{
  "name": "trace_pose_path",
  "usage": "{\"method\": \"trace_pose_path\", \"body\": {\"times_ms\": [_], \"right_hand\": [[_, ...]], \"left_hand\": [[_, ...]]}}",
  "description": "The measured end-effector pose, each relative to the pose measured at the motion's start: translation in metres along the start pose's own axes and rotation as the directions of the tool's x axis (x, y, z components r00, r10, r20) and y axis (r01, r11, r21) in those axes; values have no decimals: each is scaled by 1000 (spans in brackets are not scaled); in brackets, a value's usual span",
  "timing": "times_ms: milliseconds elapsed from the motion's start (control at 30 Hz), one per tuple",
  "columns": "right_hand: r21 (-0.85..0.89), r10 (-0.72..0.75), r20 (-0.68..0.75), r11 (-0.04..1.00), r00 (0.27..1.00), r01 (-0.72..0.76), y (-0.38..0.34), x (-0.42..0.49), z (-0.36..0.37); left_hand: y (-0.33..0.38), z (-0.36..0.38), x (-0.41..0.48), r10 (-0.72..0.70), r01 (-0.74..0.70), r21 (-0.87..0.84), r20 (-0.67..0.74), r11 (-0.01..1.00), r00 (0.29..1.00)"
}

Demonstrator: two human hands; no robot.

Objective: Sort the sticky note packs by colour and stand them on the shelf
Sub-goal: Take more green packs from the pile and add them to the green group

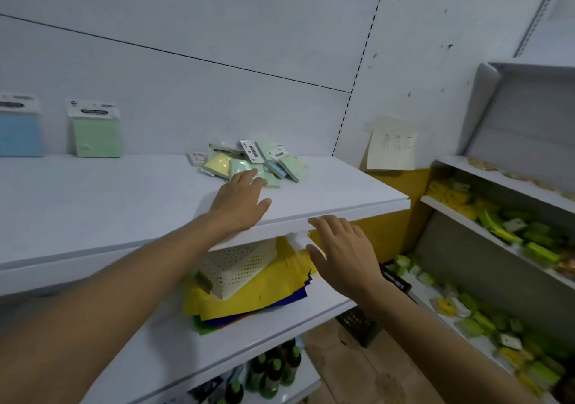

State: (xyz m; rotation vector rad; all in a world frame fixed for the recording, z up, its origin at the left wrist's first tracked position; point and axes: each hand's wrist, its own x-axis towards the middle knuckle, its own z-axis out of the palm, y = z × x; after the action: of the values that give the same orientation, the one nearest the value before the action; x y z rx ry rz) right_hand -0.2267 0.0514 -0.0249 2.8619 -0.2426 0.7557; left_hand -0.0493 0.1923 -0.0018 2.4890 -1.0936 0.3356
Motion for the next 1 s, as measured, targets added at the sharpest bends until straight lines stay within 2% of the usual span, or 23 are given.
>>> {"method": "trace_pose_path", "body": {"times_ms": [133, 233, 333, 400, 533, 633, 667, 733, 767, 933, 1000], "right_hand": [[-26, -59, 32, 998, 998, 60, 25, 41, 1], [-34, -91, 116, 995, 989, 95, 47, 74, 4], [158, 12, 124, 987, 992, -32, 60, 105, 17], [273, 85, 111, 955, 990, -113, 61, 128, 33], [329, 152, 165, 923, 975, -200, 60, 186, 76], [340, 207, 207, 901, 956, -269, 60, 223, 101], [381, 227, 252, 870, 941, -312, 60, 232, 107], [530, 234, 362, 745, 902, -405, 62, 247, 116], [569, 216, 391, 707, 895, -419, 65, 253, 120], [624, 106, 373, 707, 922, -334, 85, 277, 126], [608, 67, 322, 750, 944, -260, 89, 279, 134]], "left_hand": [[-23, 8, 67, -122, 122, -12, 0, 992, 993], [-36, 28, 90, -153, 152, 6, 15, 988, 988], [-38, 40, 95, -70, 69, 11, 32, 998, 997], [-34, 38, 95, -44, 43, -45, -10, 998, 999], [-32, 38, 97, -54, 29, -210, -111, 977, 992], [-37, 42, 98, -101, 92, -108, -84, 990, 991], [-40, 42, 98, -148, 144, -71, -64, 987, 987], [-43, 43, 99, -195, 194, -14, -25, 981, 981], [-43, 43, 99, -186, 185, -19, -18, 982, 982], [-40, 39, 100, -42, 11, -268, -113, 963, 993], [-40, 40, 99, 4, -53, -288, -165, 956, 986]]}}
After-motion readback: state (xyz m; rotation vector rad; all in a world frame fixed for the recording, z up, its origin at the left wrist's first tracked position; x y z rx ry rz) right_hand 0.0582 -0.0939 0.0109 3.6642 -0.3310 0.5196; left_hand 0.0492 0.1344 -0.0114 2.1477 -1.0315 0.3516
